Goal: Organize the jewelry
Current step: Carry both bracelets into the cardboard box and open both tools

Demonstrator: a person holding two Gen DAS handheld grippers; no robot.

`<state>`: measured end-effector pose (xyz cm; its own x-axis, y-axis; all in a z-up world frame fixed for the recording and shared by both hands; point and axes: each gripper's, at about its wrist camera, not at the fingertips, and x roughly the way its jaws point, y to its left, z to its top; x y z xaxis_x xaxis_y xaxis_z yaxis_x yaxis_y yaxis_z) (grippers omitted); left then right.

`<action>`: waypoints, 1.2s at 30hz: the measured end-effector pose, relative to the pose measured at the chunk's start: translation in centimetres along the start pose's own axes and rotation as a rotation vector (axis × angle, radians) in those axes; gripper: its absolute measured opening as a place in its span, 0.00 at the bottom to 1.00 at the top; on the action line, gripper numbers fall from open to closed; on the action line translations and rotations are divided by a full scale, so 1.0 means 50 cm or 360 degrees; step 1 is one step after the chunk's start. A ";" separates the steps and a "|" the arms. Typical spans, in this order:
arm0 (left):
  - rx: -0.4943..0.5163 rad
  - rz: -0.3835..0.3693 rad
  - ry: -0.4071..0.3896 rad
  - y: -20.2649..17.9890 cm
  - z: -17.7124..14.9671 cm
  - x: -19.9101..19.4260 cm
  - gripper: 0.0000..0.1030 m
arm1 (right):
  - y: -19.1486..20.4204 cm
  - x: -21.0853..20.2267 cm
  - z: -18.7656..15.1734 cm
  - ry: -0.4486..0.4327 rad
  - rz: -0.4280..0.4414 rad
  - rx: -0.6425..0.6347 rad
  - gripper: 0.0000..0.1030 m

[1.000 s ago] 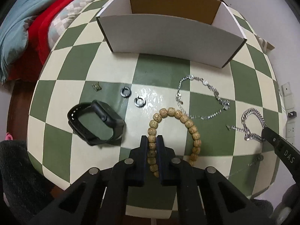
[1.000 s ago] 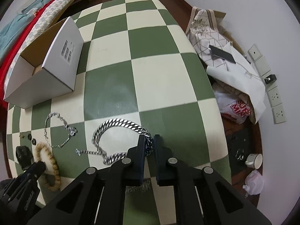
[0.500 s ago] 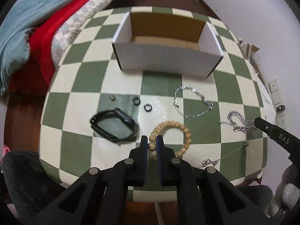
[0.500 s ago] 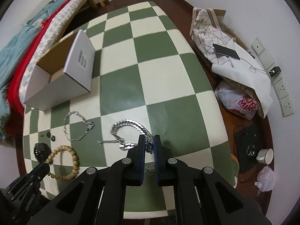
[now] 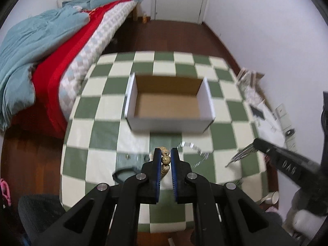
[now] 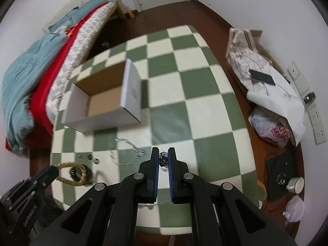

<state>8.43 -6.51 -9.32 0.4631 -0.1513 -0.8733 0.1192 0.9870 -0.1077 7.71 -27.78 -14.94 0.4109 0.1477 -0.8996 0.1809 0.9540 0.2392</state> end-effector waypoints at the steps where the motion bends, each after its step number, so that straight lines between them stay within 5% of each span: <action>1: -0.0003 -0.0014 -0.0015 0.002 0.012 -0.007 0.06 | 0.011 -0.011 0.007 -0.0015 0.0016 -0.0009 0.08; 8: 0.0008 -0.0093 -0.0110 0.021 0.131 -0.027 0.06 | 0.084 -0.085 0.078 -0.0120 0.0114 -0.0070 0.08; 14: 0.0064 -0.0109 -0.0056 0.033 0.217 0.029 0.06 | 0.158 -0.112 0.167 -0.0187 0.0155 -0.0138 0.08; 31: -0.0320 -0.0441 0.0398 0.118 0.282 0.309 0.06 | 0.227 0.152 0.303 0.0166 0.0178 -0.0109 0.08; 36: -0.0295 -0.0386 0.0413 0.126 0.289 0.318 0.08 | 0.233 0.176 0.314 0.0208 0.0232 -0.0089 0.08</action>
<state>29.23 -3.48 -17.01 0.2006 -0.3860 -0.9004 0.0264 0.9209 -0.3889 27.48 -19.48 -14.32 0.3088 0.3145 -0.8976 0.0764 0.9325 0.3530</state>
